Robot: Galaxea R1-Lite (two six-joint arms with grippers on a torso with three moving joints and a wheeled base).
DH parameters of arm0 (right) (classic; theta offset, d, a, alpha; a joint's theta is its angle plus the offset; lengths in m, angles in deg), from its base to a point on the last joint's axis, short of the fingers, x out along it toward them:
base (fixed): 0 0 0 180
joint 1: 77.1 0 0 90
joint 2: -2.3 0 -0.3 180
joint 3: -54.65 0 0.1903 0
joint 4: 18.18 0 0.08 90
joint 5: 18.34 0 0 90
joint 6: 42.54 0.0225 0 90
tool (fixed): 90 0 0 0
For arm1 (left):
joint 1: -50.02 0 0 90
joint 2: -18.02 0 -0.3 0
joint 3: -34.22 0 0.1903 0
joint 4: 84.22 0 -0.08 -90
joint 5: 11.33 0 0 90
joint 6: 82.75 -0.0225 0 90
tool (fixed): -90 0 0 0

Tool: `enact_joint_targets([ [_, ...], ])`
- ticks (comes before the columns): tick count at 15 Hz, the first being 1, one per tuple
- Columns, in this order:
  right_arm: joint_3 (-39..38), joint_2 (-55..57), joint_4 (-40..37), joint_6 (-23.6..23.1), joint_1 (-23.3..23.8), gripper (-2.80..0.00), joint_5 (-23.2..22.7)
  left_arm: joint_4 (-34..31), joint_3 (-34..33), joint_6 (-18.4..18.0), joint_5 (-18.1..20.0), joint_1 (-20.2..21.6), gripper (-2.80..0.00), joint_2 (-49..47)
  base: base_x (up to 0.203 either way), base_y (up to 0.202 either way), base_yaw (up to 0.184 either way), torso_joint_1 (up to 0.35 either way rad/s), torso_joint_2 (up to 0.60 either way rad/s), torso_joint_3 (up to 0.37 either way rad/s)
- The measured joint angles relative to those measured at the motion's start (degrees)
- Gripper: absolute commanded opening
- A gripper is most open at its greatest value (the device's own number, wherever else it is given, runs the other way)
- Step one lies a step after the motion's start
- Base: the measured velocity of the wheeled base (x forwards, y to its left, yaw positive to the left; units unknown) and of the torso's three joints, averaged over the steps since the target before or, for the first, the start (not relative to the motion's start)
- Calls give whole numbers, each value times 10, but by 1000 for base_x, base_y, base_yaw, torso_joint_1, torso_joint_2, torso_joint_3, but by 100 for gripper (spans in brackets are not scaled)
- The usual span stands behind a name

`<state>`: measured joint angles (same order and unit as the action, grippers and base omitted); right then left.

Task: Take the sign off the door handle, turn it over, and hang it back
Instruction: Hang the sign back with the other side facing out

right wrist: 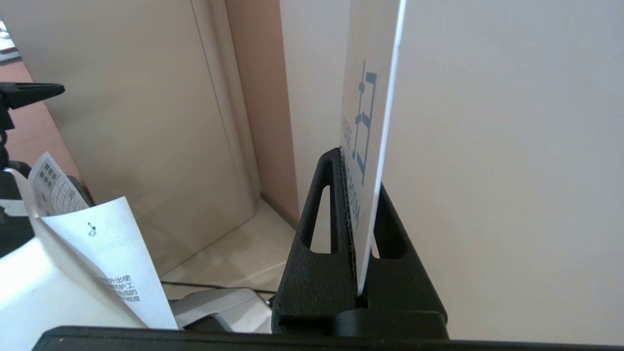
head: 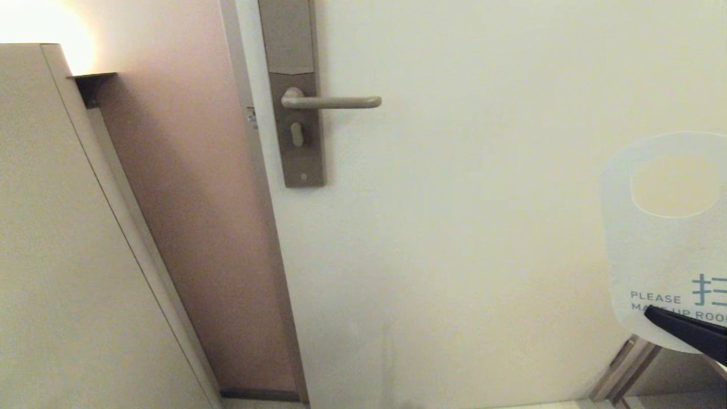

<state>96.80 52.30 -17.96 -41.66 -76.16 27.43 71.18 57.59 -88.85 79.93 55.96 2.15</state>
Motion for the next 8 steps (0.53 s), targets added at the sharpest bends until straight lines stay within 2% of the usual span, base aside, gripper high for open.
enact_joint_targets([
  [3,-6,-24,0,1,2,-280,34,-2,0,16,0,-39,-280,26,0,0,0,0,0,0],
  [8,-7,-51,-1,8,4,-280,92,0,0,50,-9,-57,-280,136,0,0,0,0,0,0],
])
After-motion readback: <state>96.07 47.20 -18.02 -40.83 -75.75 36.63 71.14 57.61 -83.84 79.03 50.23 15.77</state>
